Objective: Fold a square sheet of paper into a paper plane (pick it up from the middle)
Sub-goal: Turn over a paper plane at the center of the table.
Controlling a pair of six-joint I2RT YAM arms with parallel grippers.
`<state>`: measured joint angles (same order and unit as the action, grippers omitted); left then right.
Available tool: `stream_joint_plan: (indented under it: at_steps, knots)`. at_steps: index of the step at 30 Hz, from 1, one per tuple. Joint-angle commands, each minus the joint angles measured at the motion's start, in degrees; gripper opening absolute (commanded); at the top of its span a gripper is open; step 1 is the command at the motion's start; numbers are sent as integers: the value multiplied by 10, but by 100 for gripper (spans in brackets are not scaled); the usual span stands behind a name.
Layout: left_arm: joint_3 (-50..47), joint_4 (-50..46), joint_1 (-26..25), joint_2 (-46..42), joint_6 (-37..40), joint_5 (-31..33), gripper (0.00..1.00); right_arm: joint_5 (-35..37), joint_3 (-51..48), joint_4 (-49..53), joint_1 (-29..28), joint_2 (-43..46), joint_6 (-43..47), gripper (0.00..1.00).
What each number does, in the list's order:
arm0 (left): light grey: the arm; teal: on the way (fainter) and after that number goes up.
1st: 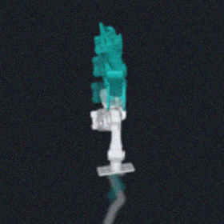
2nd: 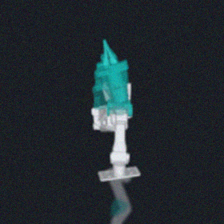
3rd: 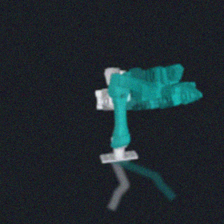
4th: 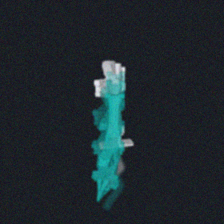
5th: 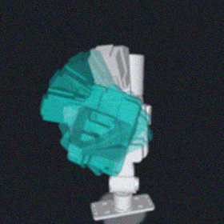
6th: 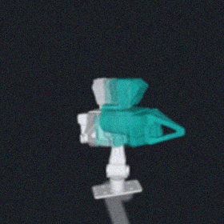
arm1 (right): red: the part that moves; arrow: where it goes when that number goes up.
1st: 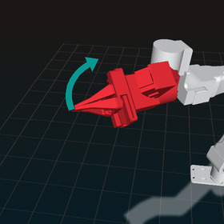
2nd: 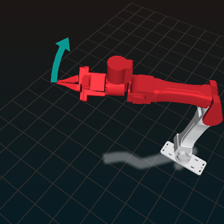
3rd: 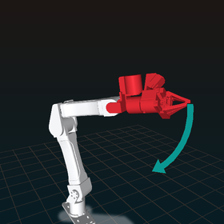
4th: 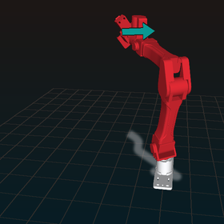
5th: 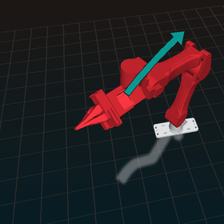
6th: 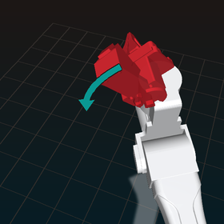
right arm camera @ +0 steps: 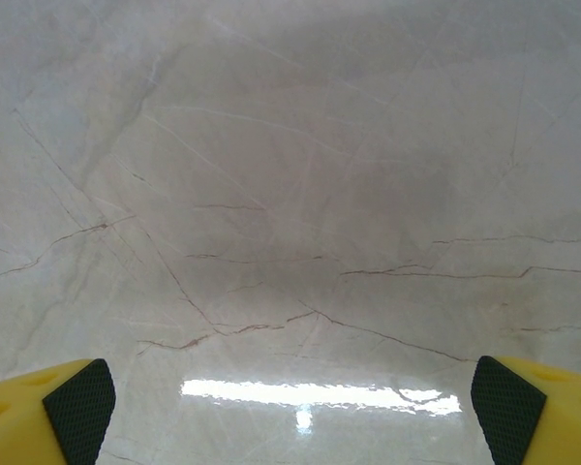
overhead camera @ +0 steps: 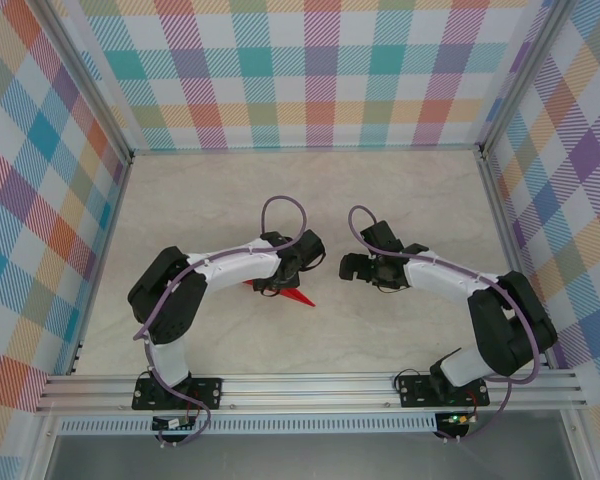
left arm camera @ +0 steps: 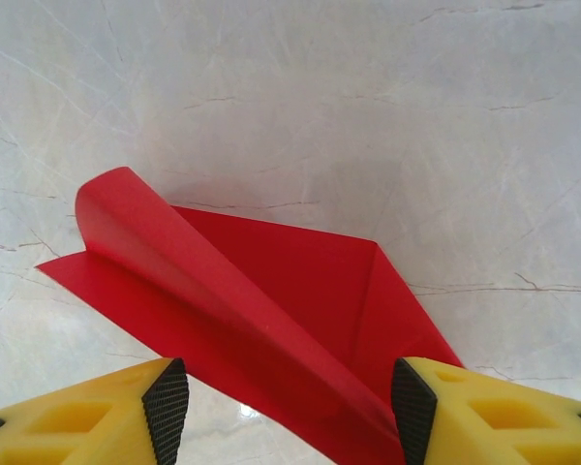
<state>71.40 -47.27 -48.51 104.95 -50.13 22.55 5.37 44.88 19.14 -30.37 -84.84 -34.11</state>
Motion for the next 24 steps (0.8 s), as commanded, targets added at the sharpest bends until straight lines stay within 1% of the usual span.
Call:
stream_joint_plan:
  at_steps: [1,8,14,19,24]
  knots:
    - [-9,9,-9,-16,-6,-5,60,-3,7,1,2,-5,-7,97]
    - [-27,22,-12,-30,-12,-14,62,-4,8,1,2,-8,-6,97]
    - [-31,15,-12,-34,-17,-7,63,-5,9,2,2,-8,-6,97]
    - [-44,22,-12,-50,-23,3,68,-7,10,2,3,-9,-6,97]
    - [-59,38,-12,-67,-28,2,76,-7,11,3,2,-10,-5,97]
